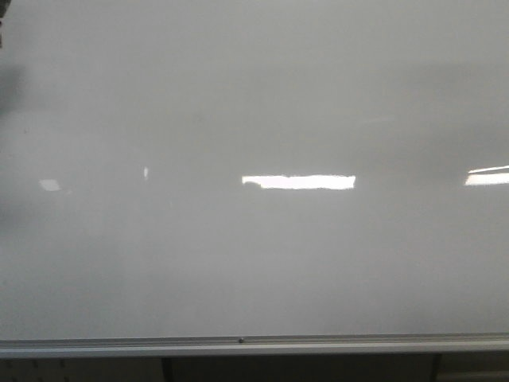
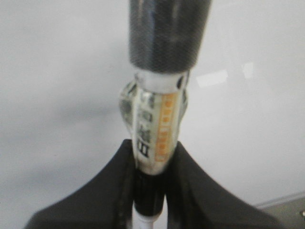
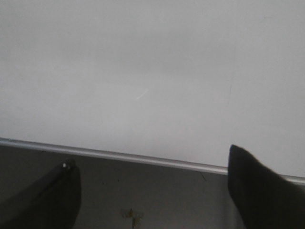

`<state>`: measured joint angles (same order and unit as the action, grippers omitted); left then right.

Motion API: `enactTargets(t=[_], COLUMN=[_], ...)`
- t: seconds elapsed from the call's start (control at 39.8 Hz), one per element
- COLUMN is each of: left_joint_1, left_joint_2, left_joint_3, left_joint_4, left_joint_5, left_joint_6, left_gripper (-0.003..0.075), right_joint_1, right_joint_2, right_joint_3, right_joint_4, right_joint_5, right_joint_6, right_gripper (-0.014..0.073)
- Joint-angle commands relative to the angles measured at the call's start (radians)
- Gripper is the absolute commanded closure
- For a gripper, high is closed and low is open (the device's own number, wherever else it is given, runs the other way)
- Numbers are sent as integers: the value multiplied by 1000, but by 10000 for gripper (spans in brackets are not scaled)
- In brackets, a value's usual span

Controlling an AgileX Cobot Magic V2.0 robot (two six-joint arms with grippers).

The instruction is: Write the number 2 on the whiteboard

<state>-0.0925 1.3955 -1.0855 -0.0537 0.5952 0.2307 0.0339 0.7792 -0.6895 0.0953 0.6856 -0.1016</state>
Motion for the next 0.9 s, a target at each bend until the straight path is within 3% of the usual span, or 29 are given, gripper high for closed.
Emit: enactTargets(t=[0.0,0.15,0.3,0.68,0.88], left_joint_1=[-5,-5,-20,-373,-516], left_joint_2=[-99,-174,-196,-196,-196], left_joint_3=[-34,-34,-34,-36,-36], left_joint_4=[-64,-251,-430,-409,-399], left_joint_5=[63,254,369,395,381], left_joint_6=[144,434,624,655,650], left_gripper=[740,739,740,739,739], right_joint_1=[-1,-1,39,357,498], right_joint_2=[47,128,203,333,411], right_joint_3=[-92,-183,-267,-499,-578], right_joint_4=[59,250,472,500,492], right_joint_5=[62,184,283,349,366], right_joint_6=[-107,-328,-597,-815,-850], right_gripper=[-50,-50,-50,-50,-50])
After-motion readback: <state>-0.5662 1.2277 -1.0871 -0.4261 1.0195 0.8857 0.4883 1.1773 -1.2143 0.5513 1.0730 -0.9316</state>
